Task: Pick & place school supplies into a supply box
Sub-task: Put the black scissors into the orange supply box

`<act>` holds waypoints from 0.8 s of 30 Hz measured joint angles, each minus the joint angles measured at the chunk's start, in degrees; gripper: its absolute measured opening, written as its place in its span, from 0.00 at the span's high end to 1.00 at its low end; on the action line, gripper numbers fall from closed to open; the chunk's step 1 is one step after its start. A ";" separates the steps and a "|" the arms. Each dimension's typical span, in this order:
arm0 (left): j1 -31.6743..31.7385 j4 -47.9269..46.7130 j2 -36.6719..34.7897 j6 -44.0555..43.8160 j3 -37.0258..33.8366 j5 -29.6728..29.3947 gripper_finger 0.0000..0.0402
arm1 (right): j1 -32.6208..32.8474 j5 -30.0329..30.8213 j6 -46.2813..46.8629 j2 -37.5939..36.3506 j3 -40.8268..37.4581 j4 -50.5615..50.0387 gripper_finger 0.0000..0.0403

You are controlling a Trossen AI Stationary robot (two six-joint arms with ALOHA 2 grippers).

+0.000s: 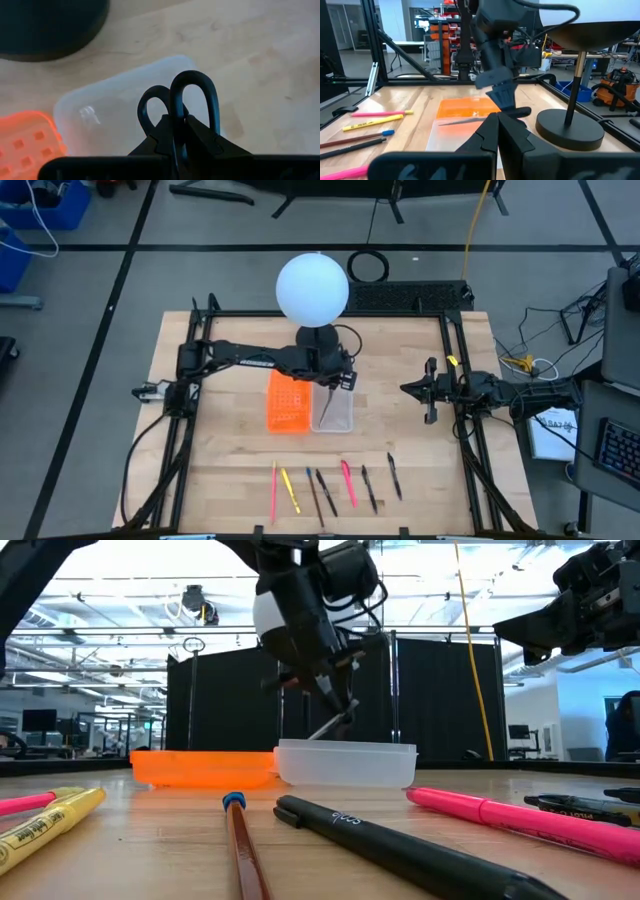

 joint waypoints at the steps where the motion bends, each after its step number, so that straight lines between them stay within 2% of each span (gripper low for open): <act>1: 0.12 0.18 0.30 0.02 0.00 -0.06 0.91 | 0.00 0.00 0.00 0.00 0.00 0.00 1.00; 15: -0.09 -0.66 1.73 0.52 0.08 -0.08 0.91 | 0.00 0.00 -0.21 0.00 0.00 0.23 1.00; 24: -0.07 -1.72 3.56 0.93 0.08 0.80 0.91 | 0.00 0.11 -3.42 0.00 0.00 0.74 1.00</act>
